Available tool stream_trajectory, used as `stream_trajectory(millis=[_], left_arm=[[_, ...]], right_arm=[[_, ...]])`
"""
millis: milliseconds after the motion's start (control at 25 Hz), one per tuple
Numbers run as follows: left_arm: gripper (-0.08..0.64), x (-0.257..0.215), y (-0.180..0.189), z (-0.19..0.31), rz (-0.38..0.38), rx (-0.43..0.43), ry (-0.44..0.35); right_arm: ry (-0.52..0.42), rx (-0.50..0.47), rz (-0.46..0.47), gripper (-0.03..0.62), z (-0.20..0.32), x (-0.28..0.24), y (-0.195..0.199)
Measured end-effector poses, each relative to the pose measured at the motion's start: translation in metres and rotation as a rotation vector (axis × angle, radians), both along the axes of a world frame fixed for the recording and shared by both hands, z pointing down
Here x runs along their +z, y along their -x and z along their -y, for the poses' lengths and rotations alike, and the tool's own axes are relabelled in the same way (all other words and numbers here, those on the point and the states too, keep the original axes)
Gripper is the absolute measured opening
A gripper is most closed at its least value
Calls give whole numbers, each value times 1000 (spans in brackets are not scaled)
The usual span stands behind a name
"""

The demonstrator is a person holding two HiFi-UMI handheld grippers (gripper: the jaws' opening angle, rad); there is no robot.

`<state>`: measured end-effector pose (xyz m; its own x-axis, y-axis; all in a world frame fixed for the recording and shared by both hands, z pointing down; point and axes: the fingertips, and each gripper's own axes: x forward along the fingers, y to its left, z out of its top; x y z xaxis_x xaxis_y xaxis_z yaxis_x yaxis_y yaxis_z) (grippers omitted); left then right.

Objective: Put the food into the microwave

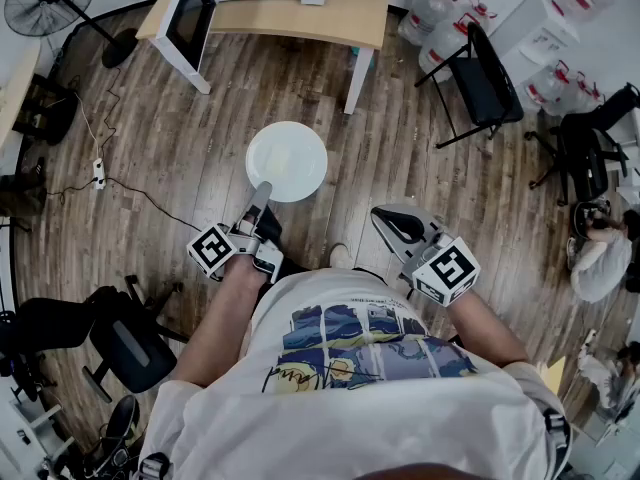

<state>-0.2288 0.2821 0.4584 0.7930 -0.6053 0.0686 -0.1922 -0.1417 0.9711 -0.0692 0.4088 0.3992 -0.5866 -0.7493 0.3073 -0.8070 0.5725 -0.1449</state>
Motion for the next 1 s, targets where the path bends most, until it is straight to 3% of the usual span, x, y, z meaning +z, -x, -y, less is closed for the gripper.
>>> stream_trajectory(millis=[200, 400, 760, 1000], left_arm=[[15, -2, -31, -4, -6, -16, 6], [15, 2, -38, 25, 16, -22, 12], [15, 20, -68, 149, 4, 5, 7], [15, 23, -85, 237, -7, 11, 4]], right_arm=[[3, -6, -11, 6, 3, 10, -29], [-2, -8, -9, 6, 38, 16, -39], [22, 79, -41, 11, 137, 9, -71], [15, 112, -79, 84, 211, 0, -81]])
